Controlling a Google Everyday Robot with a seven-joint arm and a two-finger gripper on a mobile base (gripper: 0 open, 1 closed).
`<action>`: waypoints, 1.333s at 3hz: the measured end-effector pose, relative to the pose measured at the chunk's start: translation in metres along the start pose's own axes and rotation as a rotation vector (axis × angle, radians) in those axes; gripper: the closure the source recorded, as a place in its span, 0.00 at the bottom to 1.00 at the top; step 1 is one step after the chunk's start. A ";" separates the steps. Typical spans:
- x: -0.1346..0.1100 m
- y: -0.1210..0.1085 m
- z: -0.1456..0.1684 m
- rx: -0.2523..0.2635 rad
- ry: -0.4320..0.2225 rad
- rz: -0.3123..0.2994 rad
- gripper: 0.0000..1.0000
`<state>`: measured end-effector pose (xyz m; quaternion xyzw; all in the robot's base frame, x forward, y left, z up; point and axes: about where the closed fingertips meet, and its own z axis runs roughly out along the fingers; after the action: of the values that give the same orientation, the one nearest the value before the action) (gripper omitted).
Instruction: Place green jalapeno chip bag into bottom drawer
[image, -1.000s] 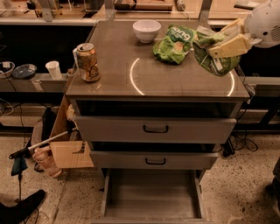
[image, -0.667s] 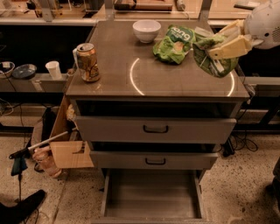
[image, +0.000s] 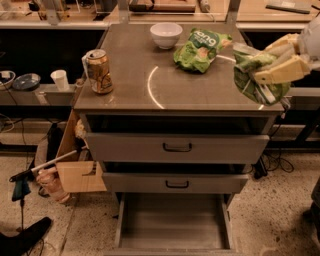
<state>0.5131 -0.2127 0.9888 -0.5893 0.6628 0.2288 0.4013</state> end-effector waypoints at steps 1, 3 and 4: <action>0.021 0.026 0.002 0.028 0.098 0.016 1.00; 0.056 0.083 0.019 0.052 0.173 0.091 1.00; 0.058 0.100 0.029 0.003 0.147 0.104 1.00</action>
Offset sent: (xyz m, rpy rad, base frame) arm -0.0787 -0.0148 -0.0750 -0.2126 0.0666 -0.1772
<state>0.4249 -0.2045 0.9090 -0.5687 0.7206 0.2042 0.3400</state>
